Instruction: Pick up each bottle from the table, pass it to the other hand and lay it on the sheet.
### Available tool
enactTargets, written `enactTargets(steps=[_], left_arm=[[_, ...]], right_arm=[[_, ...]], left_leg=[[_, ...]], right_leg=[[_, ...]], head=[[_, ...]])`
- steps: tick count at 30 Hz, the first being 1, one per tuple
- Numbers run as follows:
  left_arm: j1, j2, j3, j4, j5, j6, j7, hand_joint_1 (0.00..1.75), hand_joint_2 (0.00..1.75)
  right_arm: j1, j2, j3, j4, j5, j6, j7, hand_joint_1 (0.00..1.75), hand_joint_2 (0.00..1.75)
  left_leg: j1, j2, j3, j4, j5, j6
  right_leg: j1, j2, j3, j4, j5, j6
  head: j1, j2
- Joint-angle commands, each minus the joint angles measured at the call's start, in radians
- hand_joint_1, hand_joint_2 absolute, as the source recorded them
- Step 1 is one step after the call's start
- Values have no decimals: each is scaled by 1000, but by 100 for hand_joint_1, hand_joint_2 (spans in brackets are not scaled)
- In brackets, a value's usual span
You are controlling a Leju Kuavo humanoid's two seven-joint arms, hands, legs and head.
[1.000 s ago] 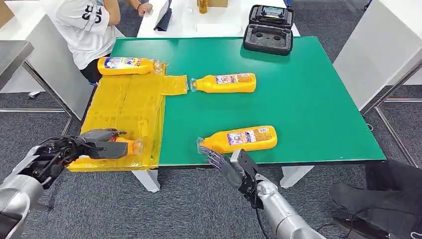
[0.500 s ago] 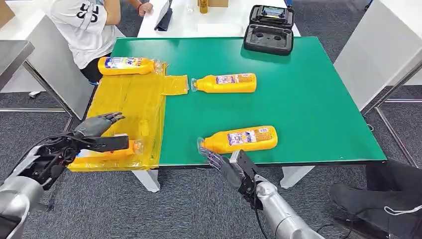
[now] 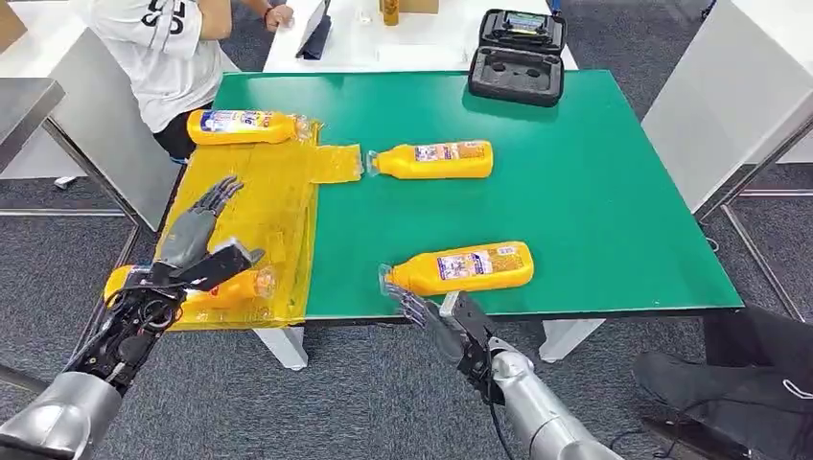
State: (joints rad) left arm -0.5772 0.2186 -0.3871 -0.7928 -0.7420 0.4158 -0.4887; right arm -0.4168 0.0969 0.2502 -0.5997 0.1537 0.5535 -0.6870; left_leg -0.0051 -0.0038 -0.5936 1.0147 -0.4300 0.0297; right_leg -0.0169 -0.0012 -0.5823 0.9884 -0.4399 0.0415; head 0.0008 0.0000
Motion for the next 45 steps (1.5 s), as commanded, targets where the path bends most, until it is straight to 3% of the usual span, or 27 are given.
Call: enactTargets(steps=[1,3,6,10,11,16,22,29,36,40,45], left_arm=[[29,-35,95,-54,8,-14,-7,0,175],[37,-44,117,-68,54,-31,-20,0,175],[172,-62,185,-246,223,-86,-108,0,175],[358,-138,249,-463,306,-108,-113,0,175],[364,-150,254,-470,313,-110,-116,0,175],[347,-176,269,-421,369,-124,-149,0,175],[333,-167,274,-387,385,-110,-168,0,175],[330,-164,267,-377,383,-96,-178,0,175],[329,-161,256,-377,385,-70,-181,0,175],[321,-175,247,-379,379,-61,-171,0,175],[295,-177,241,-335,369,-54,-157,0,175]], right_arm=[[-29,-2,22,28,2,-6,1,0,0],[-28,-3,25,23,2,-3,-3,0,0],[-49,-18,49,-34,2,-4,6,0,0],[-108,-38,70,-112,3,-67,90,0,0],[-113,-40,72,-126,2,-87,112,0,175],[-167,-71,125,-170,52,-136,188,0,175],[-338,-126,172,-87,76,-118,244,0,175],[-365,-140,204,-64,84,-132,235,0,175],[-525,-206,307,76,89,-28,377,0,175],[-566,-275,365,107,106,57,379,0,175],[-577,-320,434,110,120,82,376,0,175]], left_leg=[[1,0,0,0,0,-1],[1,0,0,0,0,-1],[0,2,1,0,-1,-1],[-1,4,2,0,-2,-1],[-1,5,1,0,-2,-1],[0,1,-2,1,-1,-1],[-1,2,-3,1,0,-1],[0,0,0,0,1,-1],[0,0,-1,1,1,-1],[-1,-2,-2,1,2,0],[0,-3,-1,1,2,-1]], right_leg=[[1,-1,0,0,0,-1],[1,0,1,0,0,-1],[0,2,1,0,0,-1],[-1,4,1,0,-1,-1],[-1,4,1,0,0,-1],[0,1,-2,0,0,-1],[0,1,-3,1,2,-4],[0,0,0,0,2,-3],[0,0,-1,1,2,-4],[0,-2,-1,0,2,-3],[0,-3,1,0,2,-3]], head=[[0,0],[0,0],[0,0],[0,0],[0,0],[0,0],[0,0],[0,0],[0,0],[0,0],[0,0]])
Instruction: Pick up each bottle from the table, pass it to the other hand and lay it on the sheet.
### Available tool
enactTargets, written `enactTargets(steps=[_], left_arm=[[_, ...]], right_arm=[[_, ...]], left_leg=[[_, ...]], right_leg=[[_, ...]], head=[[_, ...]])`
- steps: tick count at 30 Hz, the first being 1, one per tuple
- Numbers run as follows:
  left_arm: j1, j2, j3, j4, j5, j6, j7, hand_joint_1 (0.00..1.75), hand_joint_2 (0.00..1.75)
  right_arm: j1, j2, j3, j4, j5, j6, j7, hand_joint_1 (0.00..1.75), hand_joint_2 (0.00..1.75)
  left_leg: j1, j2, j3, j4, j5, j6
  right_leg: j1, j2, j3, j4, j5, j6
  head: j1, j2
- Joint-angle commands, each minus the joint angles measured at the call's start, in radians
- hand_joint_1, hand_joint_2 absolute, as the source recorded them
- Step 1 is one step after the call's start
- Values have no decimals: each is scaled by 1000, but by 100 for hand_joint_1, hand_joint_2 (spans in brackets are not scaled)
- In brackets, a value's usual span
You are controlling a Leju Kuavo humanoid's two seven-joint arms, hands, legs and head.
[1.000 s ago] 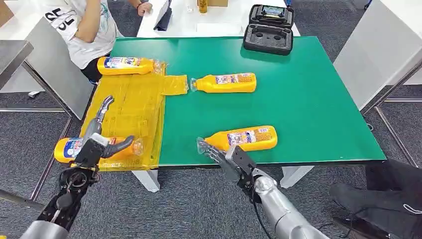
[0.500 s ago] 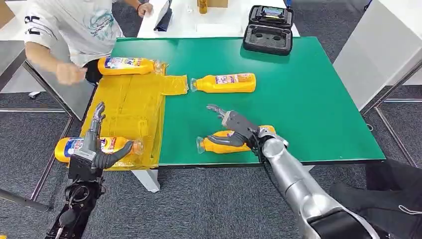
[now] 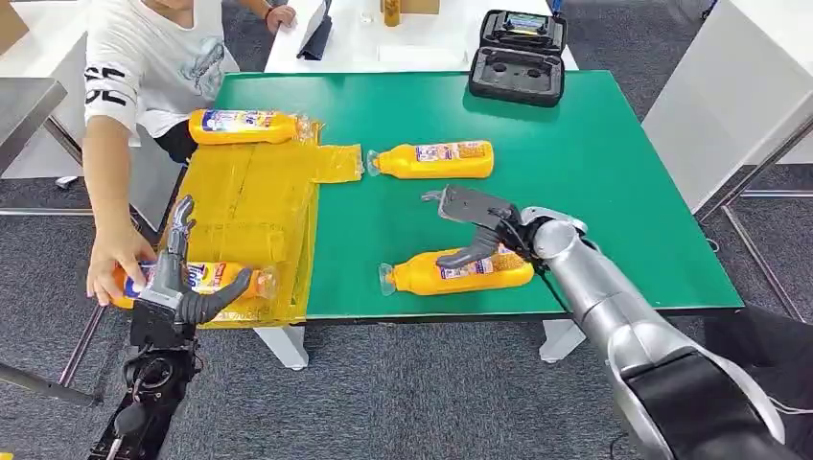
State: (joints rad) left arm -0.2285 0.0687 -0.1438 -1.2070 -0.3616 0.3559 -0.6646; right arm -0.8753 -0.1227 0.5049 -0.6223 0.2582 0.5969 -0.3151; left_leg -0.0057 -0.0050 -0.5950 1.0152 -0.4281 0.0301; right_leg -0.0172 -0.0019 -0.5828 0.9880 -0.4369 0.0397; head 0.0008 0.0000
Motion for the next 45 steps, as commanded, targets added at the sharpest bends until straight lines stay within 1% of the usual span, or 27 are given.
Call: enactTargets(steps=[1,8,10,14,16,18,25,27,32,35,41,42,45], left_arm=[[-55,-27,-2,80,-12,6,19,0,175],[-62,-23,-3,91,-11,0,21,0,175],[-68,-23,-5,106,-9,-3,22,0,175],[-82,-30,-18,136,-8,-20,22,0,175],[-85,-34,-20,146,-11,-14,21,0,175],[-96,-36,-26,159,-10,-13,19,0,175],[-115,-42,-33,186,-2,-29,24,0,175],[-126,-41,-46,202,-4,-38,22,0,175],[-164,-42,-68,263,-4,-28,15,0,175],[-163,-34,-64,266,5,-24,10,0,175],[-156,-31,-72,265,11,-30,7,0,175],[-151,-33,-72,262,14,-26,7,0,175],[-143,-38,-77,255,16,-22,10,0,175]], right_arm=[[-117,-101,180,133,15,38,3,0,175],[-115,-116,214,135,-1,35,-2,0,175],[-100,-119,258,112,17,21,-19,0,175],[-64,-91,290,105,24,-3,-20,0,175],[-59,-75,310,120,45,-29,-7,0,175],[-62,-63,328,145,50,-28,-16,0,175],[-43,-60,334,160,41,-30,-20,0,175],[-40,-48,328,187,33,-31,-7,0,175],[-22,-25,323,225,34,-68,-5,0,175],[-33,-30,312,232,25,-66,8,0,175],[-55,-43,305,243,21,-53,34,0,175],[-53,-44,309,241,31,-70,49,0,175],[-46,-43,298,242,22,-79,51,0,175]], left_leg=[[0,-2,0,1,0,-1],[1,-1,1,1,0,-2],[0,0,0,0,0,-1],[1,0,2,0,0,-2],[1,1,2,-1,0,-1],[1,1,2,-1,0,-1],[1,-1,1,0,0,-2],[1,0,2,0,0,-2],[2,-2,2,-1,0,-2],[1,0,2,0,0,-2],[1,0,1,0,-1,-2],[1,0,0,1,-1,-2],[1,0,1,0,-1,-2]], right_leg=[[0,-2,1,0,-1,-1],[1,-1,1,0,-1,-2],[1,-1,0,0,0,-1],[2,-1,2,-1,0,-2],[1,0,2,-1,0,-1],[1,0,2,-1,0,-1],[1,-2,2,0,0,-1],[1,0,1,0,0,-2],[2,-2,3,-2,0,-2],[2,0,2,-1,0,-2],[1,-1,1,0,-1,-2],[1,0,0,0,-1,-1],[1,-1,1,0,-1,-2]], head=[[0,0],[-1,0],[0,0],[0,0],[0,0],[0,0],[0,0],[0,0],[0,0],[0,0],[0,0],[0,0],[0,0]])
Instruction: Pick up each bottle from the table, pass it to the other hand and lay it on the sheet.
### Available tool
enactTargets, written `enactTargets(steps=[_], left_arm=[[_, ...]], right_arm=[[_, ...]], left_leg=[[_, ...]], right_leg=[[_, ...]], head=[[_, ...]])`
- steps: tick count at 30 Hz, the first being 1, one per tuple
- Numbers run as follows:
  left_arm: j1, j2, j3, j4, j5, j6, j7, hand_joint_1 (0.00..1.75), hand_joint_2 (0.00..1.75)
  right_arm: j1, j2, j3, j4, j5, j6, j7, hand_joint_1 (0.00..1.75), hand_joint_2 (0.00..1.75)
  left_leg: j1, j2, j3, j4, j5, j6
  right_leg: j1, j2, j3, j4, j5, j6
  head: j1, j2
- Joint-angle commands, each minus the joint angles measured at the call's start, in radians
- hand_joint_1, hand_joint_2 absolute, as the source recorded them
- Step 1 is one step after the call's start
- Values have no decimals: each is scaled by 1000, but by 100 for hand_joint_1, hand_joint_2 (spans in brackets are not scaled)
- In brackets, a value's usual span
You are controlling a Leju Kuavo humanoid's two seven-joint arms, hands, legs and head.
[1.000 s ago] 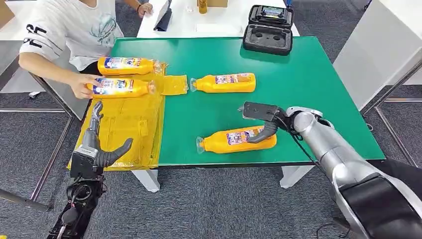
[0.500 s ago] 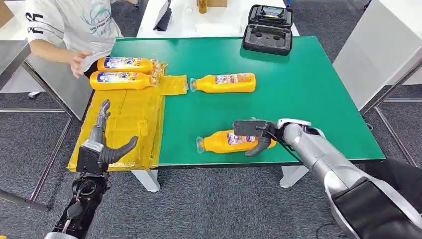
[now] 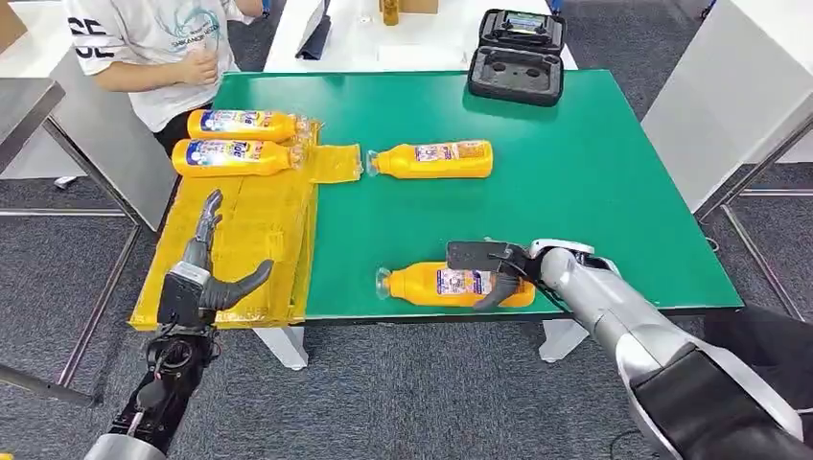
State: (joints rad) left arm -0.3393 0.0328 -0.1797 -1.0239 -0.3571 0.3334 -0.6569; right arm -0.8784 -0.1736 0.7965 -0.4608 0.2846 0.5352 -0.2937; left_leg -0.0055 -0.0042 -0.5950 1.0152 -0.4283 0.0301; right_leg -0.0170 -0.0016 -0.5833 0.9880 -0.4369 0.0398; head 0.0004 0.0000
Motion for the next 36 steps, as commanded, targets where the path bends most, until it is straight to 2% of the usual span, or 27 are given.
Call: enactTargets(steps=[1,9,26,36], left_arm=[[-32,-2,-41,72,11,1,2,0,175],[-21,5,-43,44,9,-3,18,0,175],[-27,10,-46,59,9,-15,24,0,175],[-15,7,-46,71,25,-21,22,0,175]], right_arm=[[-43,7,6,81,-4,-17,30,0,175],[-35,-20,-5,77,-17,-6,30,0,175],[-19,-20,16,79,-3,5,25,0,175],[-10,-20,60,104,45,-6,69,0,175]], left_leg=[[0,-1,1,0,0,-1],[1,-1,1,1,-1,-2],[0,0,1,0,0,-1],[1,0,2,0,0,-2]], right_leg=[[0,-1,1,0,0,-1],[1,-1,2,0,-1,-2],[0,0,1,0,0,-1],[1,0,2,-1,0,-1]], head=[[0,0],[0,0],[0,0],[0,0]])
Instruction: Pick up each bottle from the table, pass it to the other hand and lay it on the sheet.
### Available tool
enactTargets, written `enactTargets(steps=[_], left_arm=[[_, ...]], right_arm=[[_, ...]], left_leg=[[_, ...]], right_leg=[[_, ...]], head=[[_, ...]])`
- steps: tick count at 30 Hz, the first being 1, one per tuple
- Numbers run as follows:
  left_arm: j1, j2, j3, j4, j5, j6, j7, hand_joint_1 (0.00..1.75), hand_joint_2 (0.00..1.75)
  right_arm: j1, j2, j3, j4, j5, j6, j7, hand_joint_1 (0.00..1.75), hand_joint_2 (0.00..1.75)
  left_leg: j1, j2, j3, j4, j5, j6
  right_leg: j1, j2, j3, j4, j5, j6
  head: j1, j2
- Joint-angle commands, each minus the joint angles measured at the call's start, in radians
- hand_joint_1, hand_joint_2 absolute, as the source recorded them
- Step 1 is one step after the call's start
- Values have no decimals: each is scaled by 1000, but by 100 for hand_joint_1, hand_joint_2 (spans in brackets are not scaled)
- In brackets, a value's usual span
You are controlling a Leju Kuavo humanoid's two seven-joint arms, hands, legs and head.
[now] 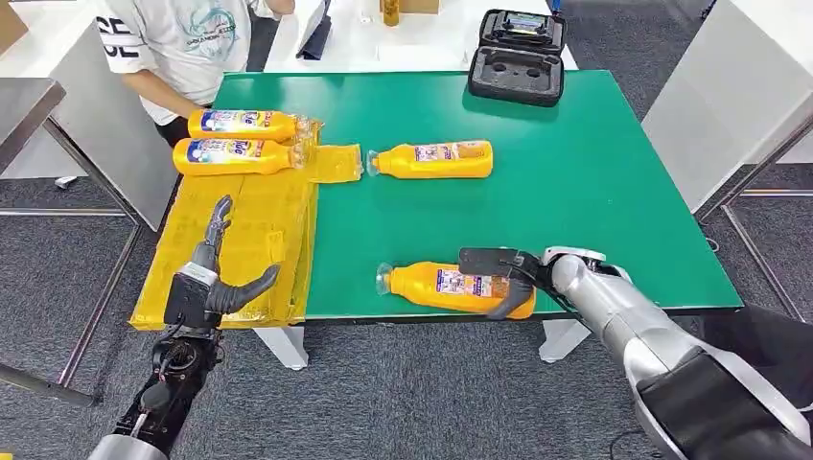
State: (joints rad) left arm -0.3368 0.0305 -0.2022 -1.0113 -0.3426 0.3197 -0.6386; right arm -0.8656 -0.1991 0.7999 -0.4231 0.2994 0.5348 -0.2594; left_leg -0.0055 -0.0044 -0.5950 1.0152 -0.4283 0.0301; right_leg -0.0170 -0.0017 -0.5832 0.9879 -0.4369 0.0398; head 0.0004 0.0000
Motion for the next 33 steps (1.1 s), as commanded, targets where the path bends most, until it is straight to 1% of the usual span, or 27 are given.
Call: enactTargets(steps=[1,4,15,18,19,20,21,23,24,25,29,33], left_arm=[[-11,8,-21,59,14,-2,2,0,175],[2,3,-19,56,21,1,-4,0,175],[2,3,-19,56,21,1,-5,0,175],[16,-3,-14,52,25,-1,-3,0,175],[18,-4,-13,52,24,1,-3,0,175],[20,-5,-12,52,23,3,-3,0,175],[21,-6,-11,50,23,5,-3,0,175],[21,-6,-9,49,23,5,-3,0,175],[19,-6,-9,50,23,3,-3,0,175],[16,-7,-10,52,23,1,-3,0,175],[9,-13,-11,69,18,-3,0,0,175],[2,-15,-12,76,18,-7,-1,0,175]], right_arm=[[-27,8,66,71,46,-22,49,0,175],[-33,15,77,85,66,-44,82,0,175],[-31,15,78,86,67,-46,83,0,175],[-18,11,79,89,86,-85,109,0,175],[-11,7,86,87,101,-108,120,5,175],[-8,5,88,87,105,-117,122,91,175],[-6,7,90,90,114,-132,130,150,175],[-5,11,95,91,126,-144,136,171,175],[-3,14,89,93,122,-145,136,175,175],[-1,15,90,94,126,-149,139,171,175],[3,15,84,97,135,-149,140,171,175],[4,3,82,96,139,-144,137,175,175]], left_leg=[[1,0,2,0,-1,-2],[1,1,2,-1,-1,-2],[1,0,2,0,0,-2],[1,0,2,-1,0,-2],[1,0,2,-1,0,-1],[1,0,2,-1,0,-1],[1,-1,3,-1,0,-2],[1,-1,2,-1,0,-1],[1,-1,3,0,0,-2],[1,-1,2,-1,0,-1],[2,-1,4,-1,0,-2],[1,-2,4,0,1,-1]], right_leg=[[1,0,2,-1,0,-2],[1,0,2,-1,0,-2],[1,0,2,-1,0,-2],[1,0,3,-1,0,-2],[1,0,2,-1,0,-1],[1,-1,3,-1,0,-1],[1,-1,4,-1,0,-1],[1,-1,3,-1,0,-1],[1,-1,3,-1,0,-2],[1,-1,3,-1,0,-1],[2,-1,5,-2,0,-2],[1,-2,5,-1,1,-1]], head=[[0,0],[0,0],[0,0],[0,0],[0,0],[0,0],[0,0],[0,0],[0,0],[0,0],[0,0],[0,0]])
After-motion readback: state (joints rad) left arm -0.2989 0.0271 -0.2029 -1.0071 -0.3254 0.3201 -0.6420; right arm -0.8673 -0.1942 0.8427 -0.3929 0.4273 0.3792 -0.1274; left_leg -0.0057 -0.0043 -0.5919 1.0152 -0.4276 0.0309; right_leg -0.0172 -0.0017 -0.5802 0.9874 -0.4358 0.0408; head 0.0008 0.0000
